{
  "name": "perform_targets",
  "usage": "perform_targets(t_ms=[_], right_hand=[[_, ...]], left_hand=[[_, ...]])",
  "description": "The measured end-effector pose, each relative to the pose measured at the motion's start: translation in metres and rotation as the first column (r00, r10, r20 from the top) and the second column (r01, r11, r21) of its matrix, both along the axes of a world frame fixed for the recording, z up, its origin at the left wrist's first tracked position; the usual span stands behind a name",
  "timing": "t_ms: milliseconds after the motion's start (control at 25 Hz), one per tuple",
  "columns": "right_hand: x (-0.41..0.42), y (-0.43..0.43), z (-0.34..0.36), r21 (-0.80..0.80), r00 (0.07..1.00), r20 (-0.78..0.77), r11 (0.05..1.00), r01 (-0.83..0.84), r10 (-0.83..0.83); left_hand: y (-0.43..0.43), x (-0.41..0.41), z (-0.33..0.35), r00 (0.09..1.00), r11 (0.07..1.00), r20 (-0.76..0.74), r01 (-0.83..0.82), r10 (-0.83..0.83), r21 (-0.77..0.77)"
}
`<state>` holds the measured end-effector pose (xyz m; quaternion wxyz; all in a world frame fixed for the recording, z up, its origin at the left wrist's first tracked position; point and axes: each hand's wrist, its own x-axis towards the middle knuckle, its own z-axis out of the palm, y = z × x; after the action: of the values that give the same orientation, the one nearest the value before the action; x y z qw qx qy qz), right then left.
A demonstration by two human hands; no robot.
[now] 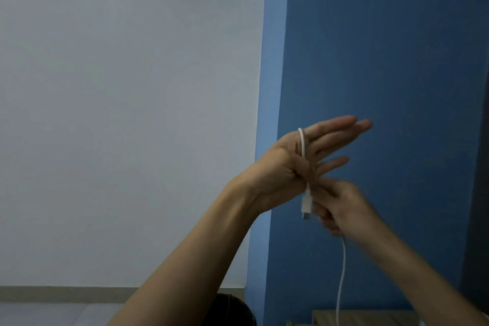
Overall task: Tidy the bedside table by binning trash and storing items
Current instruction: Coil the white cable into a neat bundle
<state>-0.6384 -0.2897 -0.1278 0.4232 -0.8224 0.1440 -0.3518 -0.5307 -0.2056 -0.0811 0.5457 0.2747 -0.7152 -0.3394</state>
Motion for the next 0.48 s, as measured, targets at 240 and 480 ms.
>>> perform_targets(t_ms=[240,480], right_hand=[[-0.044,0.019,0.011,-0.723,0.949,-0.079,0.673,0.156,-0.305],[-0.054,0.012,0.058,-0.671,0.928,0.301,0.643,0.370,-0.219]], left_hand=[[-0.005,0.026,-0.005,0.896,0.965,0.408,-0.237,0.173,0.111],[-0.002,0.008,-0.023,0.936,0.976,0.353,-0.090,0.015,0.198]])
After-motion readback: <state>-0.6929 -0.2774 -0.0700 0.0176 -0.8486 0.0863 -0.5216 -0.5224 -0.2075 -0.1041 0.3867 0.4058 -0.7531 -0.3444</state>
